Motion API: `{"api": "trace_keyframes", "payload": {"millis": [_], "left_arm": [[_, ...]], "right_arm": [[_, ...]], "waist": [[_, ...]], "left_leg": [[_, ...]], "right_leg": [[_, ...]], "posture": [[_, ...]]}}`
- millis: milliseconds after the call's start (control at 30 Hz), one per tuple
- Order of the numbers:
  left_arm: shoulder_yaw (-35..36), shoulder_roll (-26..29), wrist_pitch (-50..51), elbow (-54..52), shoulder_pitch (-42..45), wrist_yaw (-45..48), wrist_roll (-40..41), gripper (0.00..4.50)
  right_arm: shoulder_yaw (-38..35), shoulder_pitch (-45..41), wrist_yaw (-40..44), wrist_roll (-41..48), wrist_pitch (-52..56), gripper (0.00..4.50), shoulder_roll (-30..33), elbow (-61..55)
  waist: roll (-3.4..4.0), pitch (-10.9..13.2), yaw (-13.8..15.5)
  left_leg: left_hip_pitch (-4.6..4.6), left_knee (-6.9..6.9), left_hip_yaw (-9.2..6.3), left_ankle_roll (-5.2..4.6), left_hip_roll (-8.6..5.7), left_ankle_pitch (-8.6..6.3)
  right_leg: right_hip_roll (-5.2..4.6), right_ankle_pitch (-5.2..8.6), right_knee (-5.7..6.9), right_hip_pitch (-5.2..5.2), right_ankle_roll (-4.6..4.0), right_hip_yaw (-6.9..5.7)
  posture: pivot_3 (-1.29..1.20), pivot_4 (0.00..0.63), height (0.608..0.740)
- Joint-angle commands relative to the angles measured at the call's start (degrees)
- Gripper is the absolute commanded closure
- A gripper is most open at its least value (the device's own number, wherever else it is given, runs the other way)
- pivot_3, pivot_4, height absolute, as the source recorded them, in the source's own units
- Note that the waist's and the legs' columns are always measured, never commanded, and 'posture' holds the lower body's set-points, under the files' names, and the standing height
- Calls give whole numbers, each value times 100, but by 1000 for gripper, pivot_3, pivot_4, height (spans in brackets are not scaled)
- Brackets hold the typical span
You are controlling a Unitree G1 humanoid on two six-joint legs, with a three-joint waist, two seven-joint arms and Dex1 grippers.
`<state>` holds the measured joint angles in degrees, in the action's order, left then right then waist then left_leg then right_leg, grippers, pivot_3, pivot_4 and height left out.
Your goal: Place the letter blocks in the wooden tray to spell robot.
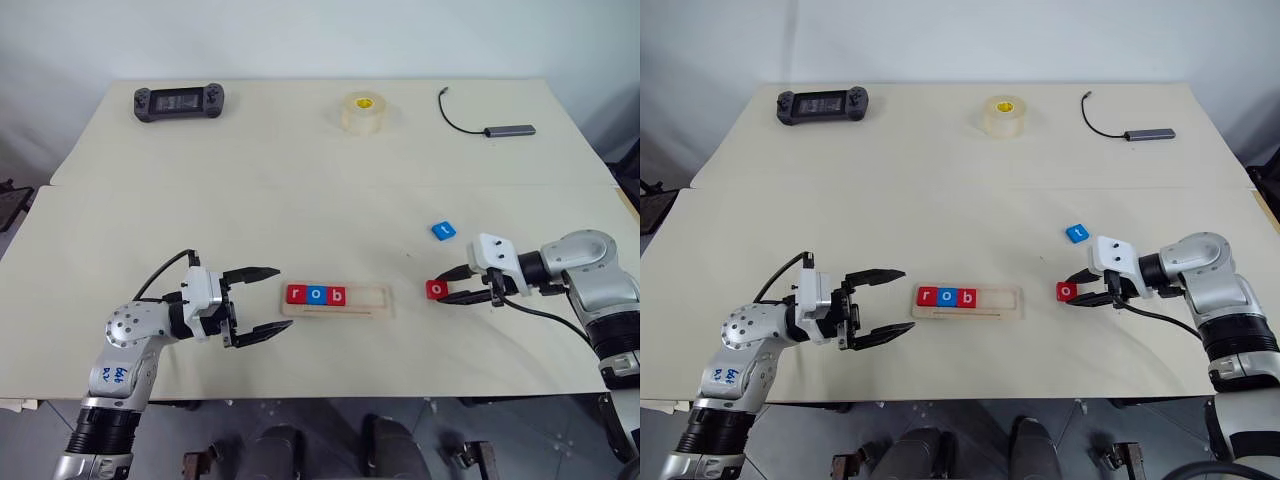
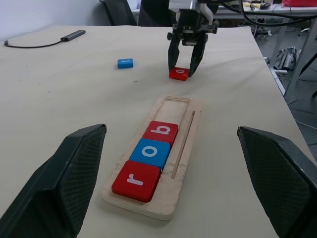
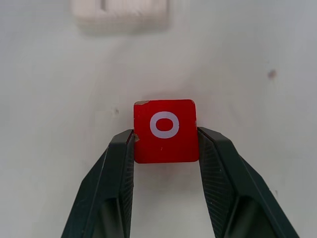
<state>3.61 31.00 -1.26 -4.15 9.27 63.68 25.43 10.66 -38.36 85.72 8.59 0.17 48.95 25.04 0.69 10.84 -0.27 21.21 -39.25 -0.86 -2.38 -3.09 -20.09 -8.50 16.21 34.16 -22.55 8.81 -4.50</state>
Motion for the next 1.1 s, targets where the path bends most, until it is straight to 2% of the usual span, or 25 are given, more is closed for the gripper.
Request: {"api": "trace_keyframes", "payload": {"millis": [33,133,267,467,800,833,1033,1100], "left_arm": [[146,51,-48,-210,-92,-83,87,0],[172,61,-53,-225,-174,-137,85,0],[155,43,-45,-304,-269,-226,75,0],[159,34,-56,-373,-345,-334,69,0],[156,35,-55,-463,-425,-468,74,0],[155,32,-54,-466,-422,-476,76,0],[154,34,-69,-416,-377,-482,75,0],[150,33,-70,-411,-373,-488,76,0]], "right_arm": [[16,-145,6,364,1117,3057,-165,-1120],[247,-115,-197,337,1813,3057,-386,-1828],[471,-233,-785,65,2337,3057,-817,-2109],[735,-254,-1166,-84,2571,3057,-1176,-2201],[891,-216,-1246,-109,2728,3057,-1275,-2250],[917,-209,-1209,-110,2738,2322,-1263,-2253],[866,-146,-994,48,2888,234,-1159,-2509],[757,-153,-991,123,2930,57,-1138,-2567]], "waist": [[0,0,4],[0,0,22],[-1,0,39],[0,0,17],[0,0,15],[0,0,16],[0,0,14],[0,0,15]], "left_leg": [[0,-1,0,2,3,-1],[1,-2,-3,3,3,-1],[2,-4,-9,3,-5,-2],[4,-4,-12,3,-9,-2],[4,-2,-9,3,-9,-1],[4,-2,-9,3,-9,-1],[4,-2,-9,3,-8,-2],[4,-2,-9,3,-9,-1]], "right_leg": [[2,0,0,0,0,0],[1,0,1,0,-1,-1],[-4,0,2,1,-1,-3],[-3,0,4,-1,-1,-2],[-2,0,7,-3,-1,-1],[-2,1,7,-3,-1,-1],[-1,1,7,-4,-2,-2],[-1,1,7,-3,-1,-2]], "posture": [[0,150,740],[0,150,740],[0,150,740],[0,150,740],[0,150,740],[0,150,740],[0,150,740],[0,150,740]]}}
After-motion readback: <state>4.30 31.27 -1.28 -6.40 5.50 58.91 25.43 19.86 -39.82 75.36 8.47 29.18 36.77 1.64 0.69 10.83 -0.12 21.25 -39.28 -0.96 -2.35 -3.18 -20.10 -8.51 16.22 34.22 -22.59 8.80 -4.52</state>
